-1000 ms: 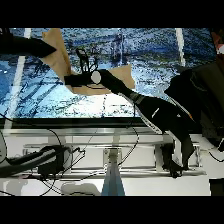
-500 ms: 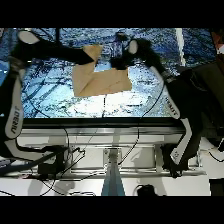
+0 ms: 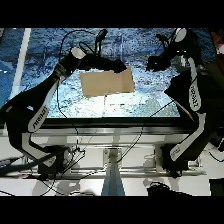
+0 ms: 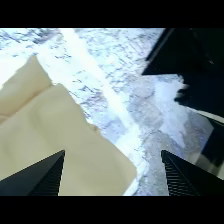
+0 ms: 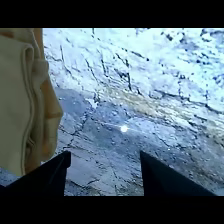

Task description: Fold the clothes and pants, and hang the long-sleeved shirts on hangers.

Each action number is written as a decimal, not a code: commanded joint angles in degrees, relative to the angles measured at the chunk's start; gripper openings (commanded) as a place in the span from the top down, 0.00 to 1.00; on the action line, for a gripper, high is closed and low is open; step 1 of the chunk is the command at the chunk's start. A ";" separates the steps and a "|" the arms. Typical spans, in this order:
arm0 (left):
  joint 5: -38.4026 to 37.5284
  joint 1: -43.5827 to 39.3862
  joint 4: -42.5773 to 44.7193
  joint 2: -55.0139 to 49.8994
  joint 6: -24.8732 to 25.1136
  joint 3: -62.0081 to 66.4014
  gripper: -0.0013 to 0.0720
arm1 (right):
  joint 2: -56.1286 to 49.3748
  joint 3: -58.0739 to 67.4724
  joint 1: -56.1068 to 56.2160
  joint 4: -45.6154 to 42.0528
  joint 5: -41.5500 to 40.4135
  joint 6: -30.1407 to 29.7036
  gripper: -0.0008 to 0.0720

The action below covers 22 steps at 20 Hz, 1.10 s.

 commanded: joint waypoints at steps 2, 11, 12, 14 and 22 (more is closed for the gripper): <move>-3.30 4.07 2.12 0.52 0.02 0.00 0.01 | -0.02 -9.35 -1.57 14.69 -8.11 -2.67 0.22; -8.24 13.22 23.52 4.72 0.00 0.07 0.03 | -0.24 -21.27 12.09 25.22 -23.98 -6.58 0.24; -8.26 13.77 25.99 5.77 0.00 0.04 0.03 | -0.26 -21.27 13.49 25.18 -24.96 -6.58 0.24; -8.33 14.73 29.59 7.98 -0.02 0.04 0.03 | -0.24 -21.24 15.58 24.96 -27.26 -6.58 0.55; -9.73 18.08 48.04 21.33 -1.05 0.04 0.96 | 11.93 -18.56 12.68 15.21 -28.57 -5.35 0.97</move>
